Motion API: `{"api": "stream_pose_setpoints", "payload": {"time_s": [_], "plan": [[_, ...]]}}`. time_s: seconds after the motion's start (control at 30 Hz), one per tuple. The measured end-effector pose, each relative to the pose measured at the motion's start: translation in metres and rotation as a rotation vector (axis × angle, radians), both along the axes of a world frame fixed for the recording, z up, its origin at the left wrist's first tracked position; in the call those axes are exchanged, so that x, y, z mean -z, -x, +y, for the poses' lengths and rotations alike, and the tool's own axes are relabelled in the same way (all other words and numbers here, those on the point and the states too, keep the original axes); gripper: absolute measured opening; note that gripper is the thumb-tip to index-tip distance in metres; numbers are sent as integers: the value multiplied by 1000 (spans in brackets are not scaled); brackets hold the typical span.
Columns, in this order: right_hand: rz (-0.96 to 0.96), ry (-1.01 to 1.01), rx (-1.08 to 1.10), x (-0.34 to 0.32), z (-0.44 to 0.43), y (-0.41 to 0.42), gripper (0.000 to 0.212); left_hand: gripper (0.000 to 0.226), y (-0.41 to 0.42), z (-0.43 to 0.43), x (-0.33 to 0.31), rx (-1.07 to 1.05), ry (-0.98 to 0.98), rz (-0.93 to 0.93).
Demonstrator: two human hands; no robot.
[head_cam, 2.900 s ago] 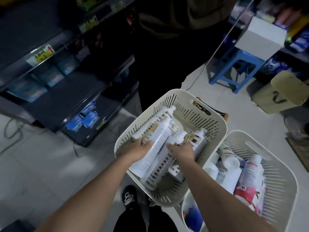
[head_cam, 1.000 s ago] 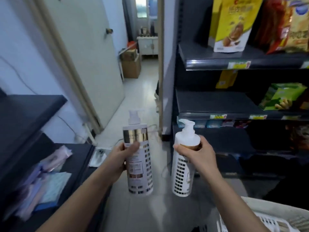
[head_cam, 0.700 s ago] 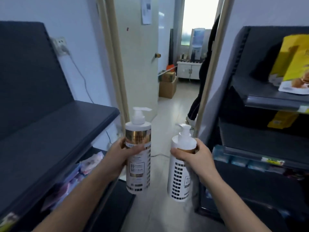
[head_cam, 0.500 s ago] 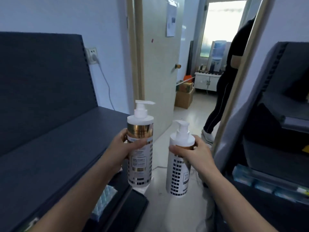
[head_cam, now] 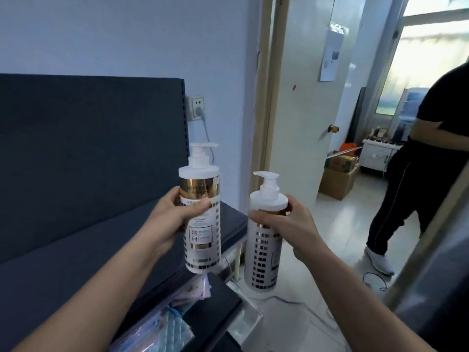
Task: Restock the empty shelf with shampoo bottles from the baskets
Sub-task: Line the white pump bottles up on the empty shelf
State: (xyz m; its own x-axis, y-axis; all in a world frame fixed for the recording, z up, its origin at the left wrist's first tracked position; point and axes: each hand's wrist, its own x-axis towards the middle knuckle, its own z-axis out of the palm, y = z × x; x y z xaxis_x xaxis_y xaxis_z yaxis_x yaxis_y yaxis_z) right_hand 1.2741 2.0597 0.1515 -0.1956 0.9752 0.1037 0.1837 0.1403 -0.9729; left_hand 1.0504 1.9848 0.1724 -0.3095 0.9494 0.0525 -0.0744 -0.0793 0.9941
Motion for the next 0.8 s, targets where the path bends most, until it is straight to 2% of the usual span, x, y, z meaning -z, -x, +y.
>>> {"api": "stream_pose_setpoints", "payload": {"time_s": [0.2,0.47,0.63,0.8], "plan": [[-28,-40,-163,-18,71,26,60,34,11,46,-1,-194,18,-21],[-17,-37,-279,-24,138,84,63,63,43,82,6,-379,26,-46],[17,-3,-380,-20,168,128,59,54,75,102,16,-451,15,-63],[45,-4,-443,-13,196,170,61,71,107,121,23,-494,9,-55]]}}
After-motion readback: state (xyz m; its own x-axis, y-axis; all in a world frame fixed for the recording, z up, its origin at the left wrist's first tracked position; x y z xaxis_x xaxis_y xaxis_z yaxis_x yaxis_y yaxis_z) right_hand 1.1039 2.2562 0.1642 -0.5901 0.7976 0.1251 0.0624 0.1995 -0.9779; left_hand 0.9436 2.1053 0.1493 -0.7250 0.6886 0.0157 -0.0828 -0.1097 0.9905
